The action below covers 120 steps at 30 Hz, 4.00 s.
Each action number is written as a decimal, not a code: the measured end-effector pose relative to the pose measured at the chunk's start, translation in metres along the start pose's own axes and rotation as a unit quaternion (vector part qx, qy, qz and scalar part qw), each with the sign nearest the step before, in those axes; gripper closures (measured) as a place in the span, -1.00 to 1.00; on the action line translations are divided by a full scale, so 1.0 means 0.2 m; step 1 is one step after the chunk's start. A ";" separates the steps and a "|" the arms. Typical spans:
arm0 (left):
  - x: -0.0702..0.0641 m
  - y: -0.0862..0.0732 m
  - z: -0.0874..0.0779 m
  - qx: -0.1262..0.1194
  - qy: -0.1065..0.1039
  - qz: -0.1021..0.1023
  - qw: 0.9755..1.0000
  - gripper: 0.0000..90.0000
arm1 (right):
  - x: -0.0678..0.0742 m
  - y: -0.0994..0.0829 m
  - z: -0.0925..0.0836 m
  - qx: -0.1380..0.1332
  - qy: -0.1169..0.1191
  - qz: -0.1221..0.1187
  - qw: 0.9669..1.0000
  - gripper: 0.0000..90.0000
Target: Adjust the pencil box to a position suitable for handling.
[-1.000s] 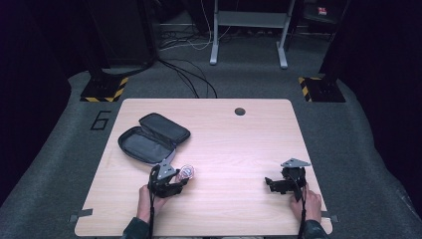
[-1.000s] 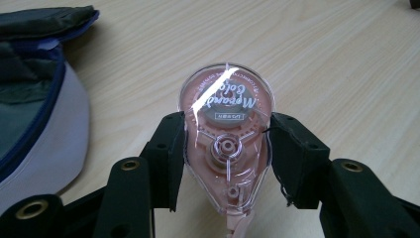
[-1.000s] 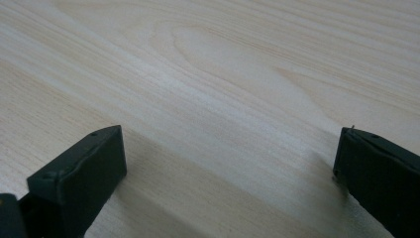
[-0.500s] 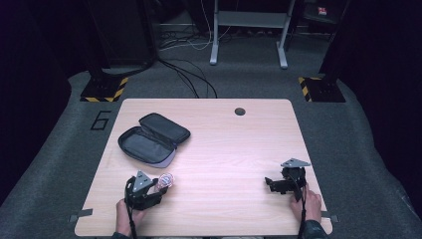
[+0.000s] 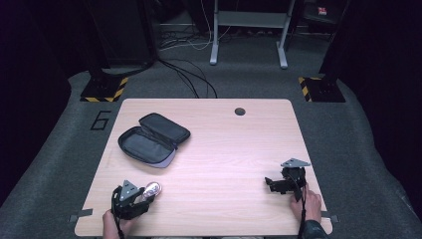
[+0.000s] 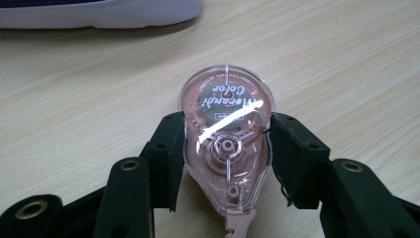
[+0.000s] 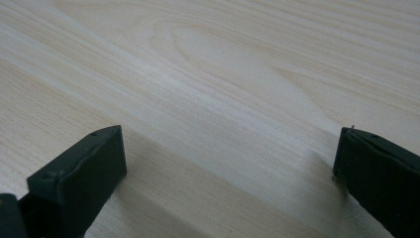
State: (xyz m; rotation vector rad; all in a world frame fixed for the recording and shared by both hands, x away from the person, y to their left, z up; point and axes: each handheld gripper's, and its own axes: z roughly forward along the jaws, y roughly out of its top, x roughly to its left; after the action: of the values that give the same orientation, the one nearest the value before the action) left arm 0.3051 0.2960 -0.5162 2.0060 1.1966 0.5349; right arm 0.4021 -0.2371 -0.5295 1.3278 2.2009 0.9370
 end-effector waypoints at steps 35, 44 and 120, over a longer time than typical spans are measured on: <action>0.07 0.37 0.13 -0.008 -0.034 0.006 0.999 -0.93 | 0.00 0.00 0.00 0.000 0.001 0.001 1.000 -1.00; 0.09 0.52 0.25 0.015 -0.046 0.026 0.998 -0.96 | 0.00 0.00 0.00 0.001 0.001 0.002 1.000 -1.00; 0.48 0.56 0.27 0.030 0.031 -0.028 0.999 -0.95 | 0.00 0.00 0.00 0.000 0.002 -0.003 1.000 -1.00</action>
State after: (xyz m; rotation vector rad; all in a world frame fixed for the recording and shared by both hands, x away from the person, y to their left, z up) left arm 0.4518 0.3268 -0.4672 2.0123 1.3173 0.5428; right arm 0.4028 -0.2374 -0.5296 1.3200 2.2053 0.9387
